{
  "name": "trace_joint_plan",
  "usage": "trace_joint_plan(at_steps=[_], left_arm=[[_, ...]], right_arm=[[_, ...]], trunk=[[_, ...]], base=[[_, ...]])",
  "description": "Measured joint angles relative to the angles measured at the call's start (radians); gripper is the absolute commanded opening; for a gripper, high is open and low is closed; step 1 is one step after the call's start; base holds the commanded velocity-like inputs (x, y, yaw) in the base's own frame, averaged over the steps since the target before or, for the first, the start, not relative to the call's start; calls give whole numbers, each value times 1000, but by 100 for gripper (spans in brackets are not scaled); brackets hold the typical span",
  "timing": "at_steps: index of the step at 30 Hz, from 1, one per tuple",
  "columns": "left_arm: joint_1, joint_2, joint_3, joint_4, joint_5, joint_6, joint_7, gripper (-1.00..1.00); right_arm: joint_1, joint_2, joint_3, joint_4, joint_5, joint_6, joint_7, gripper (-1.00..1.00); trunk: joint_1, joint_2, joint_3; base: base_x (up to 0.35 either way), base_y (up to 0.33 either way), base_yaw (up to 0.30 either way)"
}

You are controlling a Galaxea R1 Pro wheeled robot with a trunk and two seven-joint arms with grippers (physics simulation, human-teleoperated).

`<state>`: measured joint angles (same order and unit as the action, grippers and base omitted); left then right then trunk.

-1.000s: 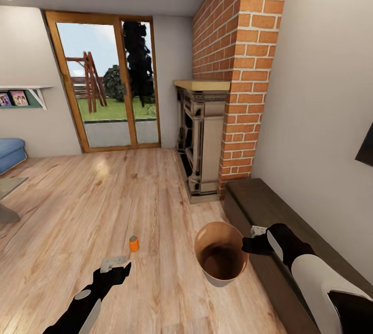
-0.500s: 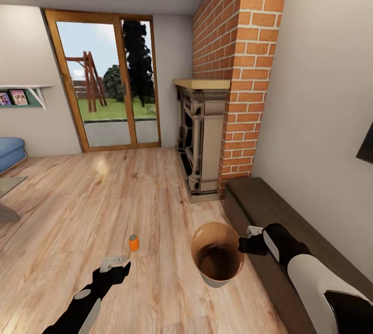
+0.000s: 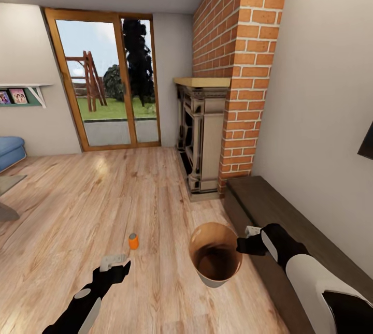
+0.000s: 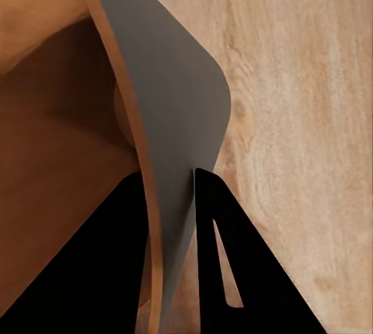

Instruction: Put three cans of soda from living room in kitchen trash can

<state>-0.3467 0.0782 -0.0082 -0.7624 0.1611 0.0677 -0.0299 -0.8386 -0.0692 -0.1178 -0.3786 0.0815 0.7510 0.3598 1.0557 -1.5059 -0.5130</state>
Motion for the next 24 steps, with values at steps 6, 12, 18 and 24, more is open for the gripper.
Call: trace_joint_plan(at_steps=[6,12,18,24], left_arm=[[0,0,-1,-3,0,0,-1,100],[0,0,-1,-2,0,0,1,100],[0,0,-1,-1,0,0,1,100],[0,0,-2,8,-2,5,0,100]], right_arm=[[0,2,1,0,8,-1,-1,-100],[0,4,1,0,9,-1,-1,-100],[0,3,1,0,8,-1,0,-100],[0,3,2,0,10,-1,0,-100]], trunk=[[0,0,0],[0,0,0],[0,0,0],[23,-42,-19]], base=[[0,0,0],[0,0,0],[0,0,0],[0,0,0]])
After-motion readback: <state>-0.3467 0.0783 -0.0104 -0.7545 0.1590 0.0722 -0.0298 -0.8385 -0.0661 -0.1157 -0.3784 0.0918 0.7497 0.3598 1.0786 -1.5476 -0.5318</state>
